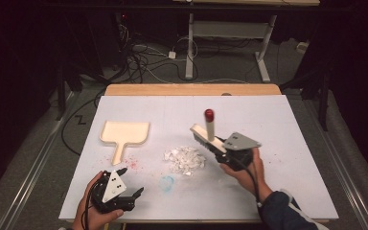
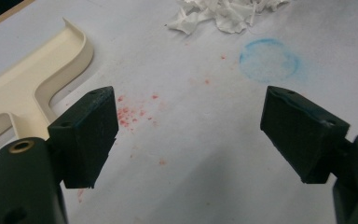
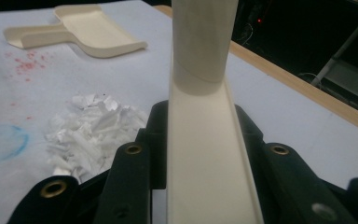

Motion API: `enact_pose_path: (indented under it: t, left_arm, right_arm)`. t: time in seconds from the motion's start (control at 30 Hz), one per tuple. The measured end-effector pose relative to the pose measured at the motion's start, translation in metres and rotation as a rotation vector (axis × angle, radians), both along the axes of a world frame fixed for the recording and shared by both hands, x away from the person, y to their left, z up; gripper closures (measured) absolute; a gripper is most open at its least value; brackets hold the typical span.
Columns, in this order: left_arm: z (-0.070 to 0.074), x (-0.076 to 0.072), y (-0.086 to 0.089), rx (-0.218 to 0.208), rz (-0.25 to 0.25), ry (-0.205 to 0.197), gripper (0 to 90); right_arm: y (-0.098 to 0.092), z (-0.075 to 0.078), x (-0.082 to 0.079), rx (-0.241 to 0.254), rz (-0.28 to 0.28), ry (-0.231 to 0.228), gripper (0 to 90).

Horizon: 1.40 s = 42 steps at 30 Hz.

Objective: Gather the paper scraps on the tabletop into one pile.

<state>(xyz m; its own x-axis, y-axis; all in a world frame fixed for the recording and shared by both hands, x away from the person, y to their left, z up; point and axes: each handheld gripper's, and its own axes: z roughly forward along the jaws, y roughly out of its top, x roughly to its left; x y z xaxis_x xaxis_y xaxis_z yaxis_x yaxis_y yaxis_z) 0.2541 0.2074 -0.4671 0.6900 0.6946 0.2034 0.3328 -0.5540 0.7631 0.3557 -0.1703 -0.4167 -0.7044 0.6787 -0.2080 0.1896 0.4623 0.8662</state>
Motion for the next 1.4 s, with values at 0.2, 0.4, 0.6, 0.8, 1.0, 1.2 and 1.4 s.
enact_pose_path:
  t: [0.2, 0.4, 0.6, 0.8, 1.0, 1.2, 1.4]
  left_arm:
    - [0.000, -0.002, -0.005, 0.024, -0.009, -0.008, 18.2]
    - [-0.001, -0.002, -0.009, 0.045, -0.020, -0.005, 18.2]
    - [0.000, -0.003, -0.009, 0.041, -0.017, -0.007, 18.2]
    - [-0.001, -0.001, -0.010, 0.048, -0.020, -0.001, 18.2]
    - [-0.002, 0.000, -0.012, 0.061, -0.026, 0.007, 18.2]
    - [-0.003, 0.002, -0.012, 0.054, -0.027, 0.014, 18.2]
    - [-0.004, 0.004, -0.013, 0.052, -0.029, 0.017, 18.2]
  right_arm:
    - [-0.052, 0.021, -0.024, 0.016, 0.040, 0.054, 68.2]
    - [-0.095, 0.020, -0.067, 0.005, 0.085, 0.116, 68.2]
    - [-0.125, 0.017, -0.097, -0.027, 0.098, 0.156, 68.3]
    - [-0.161, 0.006, -0.122, -0.032, 0.090, 0.246, 68.2]
    - [-0.144, -0.008, -0.116, -0.045, 0.129, 0.273, 68.3]
    - [-0.121, -0.012, -0.100, -0.058, 0.141, 0.254, 68.3]
    - [-0.084, -0.015, -0.078, -0.038, 0.169, 0.237, 68.3]
